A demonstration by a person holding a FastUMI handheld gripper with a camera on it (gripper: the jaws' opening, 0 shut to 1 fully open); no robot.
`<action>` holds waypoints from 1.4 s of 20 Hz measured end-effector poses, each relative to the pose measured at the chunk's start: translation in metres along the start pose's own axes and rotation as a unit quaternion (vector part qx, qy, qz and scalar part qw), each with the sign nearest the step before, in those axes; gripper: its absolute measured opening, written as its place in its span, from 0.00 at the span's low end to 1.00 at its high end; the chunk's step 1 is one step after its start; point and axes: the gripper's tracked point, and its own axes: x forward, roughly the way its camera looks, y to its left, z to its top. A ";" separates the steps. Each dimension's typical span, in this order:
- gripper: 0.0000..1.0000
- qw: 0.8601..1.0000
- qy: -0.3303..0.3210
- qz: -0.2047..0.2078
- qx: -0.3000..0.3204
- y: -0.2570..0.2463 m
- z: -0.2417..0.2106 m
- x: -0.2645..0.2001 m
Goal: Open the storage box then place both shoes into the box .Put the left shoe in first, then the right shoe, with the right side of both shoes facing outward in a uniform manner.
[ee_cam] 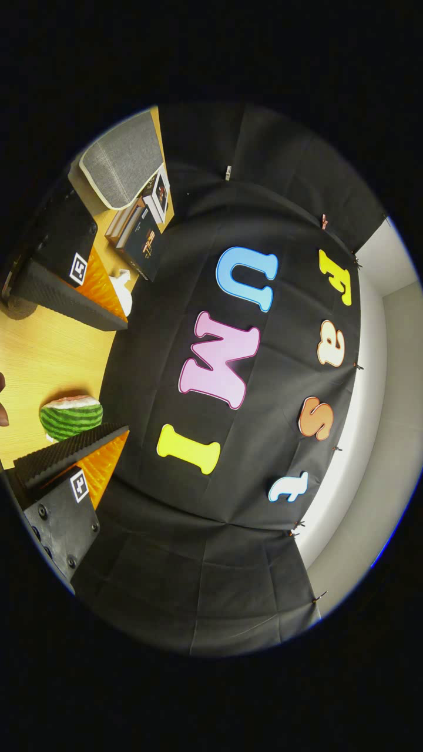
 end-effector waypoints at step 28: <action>0.97 0.985 -0.002 0.166 0.055 0.094 0.017 -0.004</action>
